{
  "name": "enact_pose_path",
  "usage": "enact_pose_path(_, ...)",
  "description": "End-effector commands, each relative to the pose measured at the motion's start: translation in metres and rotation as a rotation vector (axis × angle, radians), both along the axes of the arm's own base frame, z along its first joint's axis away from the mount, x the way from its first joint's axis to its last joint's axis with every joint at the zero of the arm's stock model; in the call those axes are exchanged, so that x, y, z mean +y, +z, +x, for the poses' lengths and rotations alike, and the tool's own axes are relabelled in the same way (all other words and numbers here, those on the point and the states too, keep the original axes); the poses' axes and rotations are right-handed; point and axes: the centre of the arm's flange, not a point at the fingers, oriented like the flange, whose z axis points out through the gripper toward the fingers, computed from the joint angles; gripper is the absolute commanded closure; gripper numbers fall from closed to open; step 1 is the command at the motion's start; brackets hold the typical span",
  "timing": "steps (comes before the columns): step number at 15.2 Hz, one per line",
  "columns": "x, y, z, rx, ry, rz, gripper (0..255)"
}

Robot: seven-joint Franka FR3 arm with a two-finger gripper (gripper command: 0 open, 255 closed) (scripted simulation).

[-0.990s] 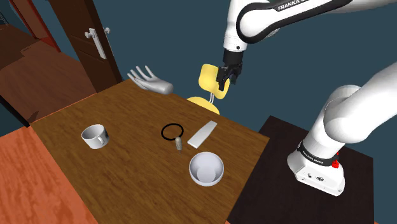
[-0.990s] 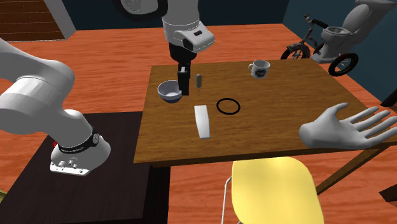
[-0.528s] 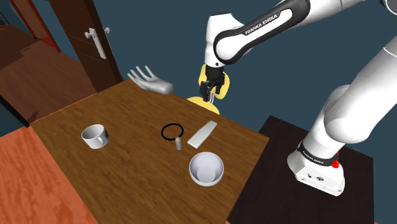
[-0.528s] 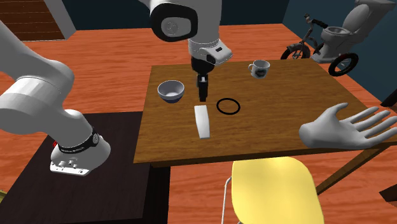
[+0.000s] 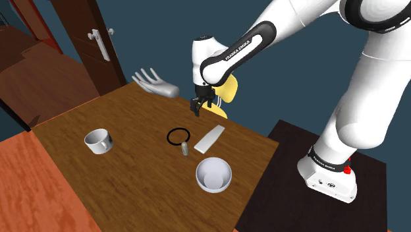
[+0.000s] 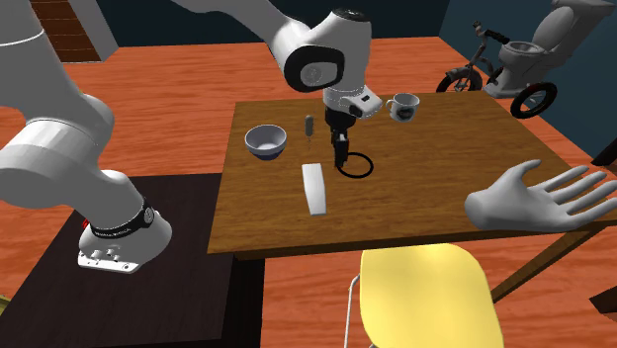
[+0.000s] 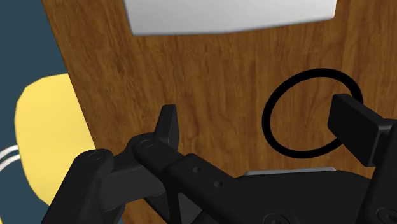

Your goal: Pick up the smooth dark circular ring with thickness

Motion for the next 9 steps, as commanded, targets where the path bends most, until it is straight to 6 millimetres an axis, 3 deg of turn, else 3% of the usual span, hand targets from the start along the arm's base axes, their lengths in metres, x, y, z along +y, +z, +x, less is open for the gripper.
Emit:
enact_pose_path(1, 0.013, -0.019, 0.017, 0.000, 0.006, -0.010, 0)
enact_pose_path(9, 0.057, -0.095, 0.081, 0.002, 0.030, -0.053, 0)
